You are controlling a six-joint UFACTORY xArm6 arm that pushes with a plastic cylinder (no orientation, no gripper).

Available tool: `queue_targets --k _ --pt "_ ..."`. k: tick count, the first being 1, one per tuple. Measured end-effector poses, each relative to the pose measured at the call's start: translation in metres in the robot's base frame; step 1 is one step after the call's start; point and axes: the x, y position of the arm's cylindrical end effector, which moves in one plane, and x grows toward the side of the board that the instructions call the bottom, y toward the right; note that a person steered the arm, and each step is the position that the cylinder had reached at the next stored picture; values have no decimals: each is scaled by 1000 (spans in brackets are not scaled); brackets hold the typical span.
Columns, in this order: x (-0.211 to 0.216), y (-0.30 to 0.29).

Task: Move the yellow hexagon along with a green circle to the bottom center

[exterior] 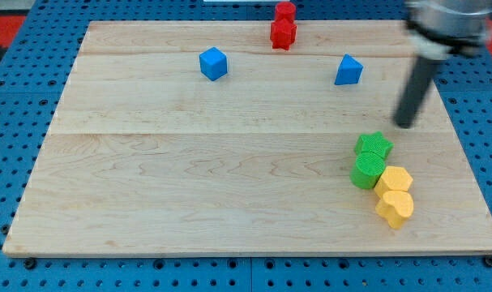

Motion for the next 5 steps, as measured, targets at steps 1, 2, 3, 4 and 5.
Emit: queue_targets --k 1,2,3,4,5 --pt "65 42" --pt "141 -7" --pt "113 -86" --pt "66 -125" --pt "79 -161"
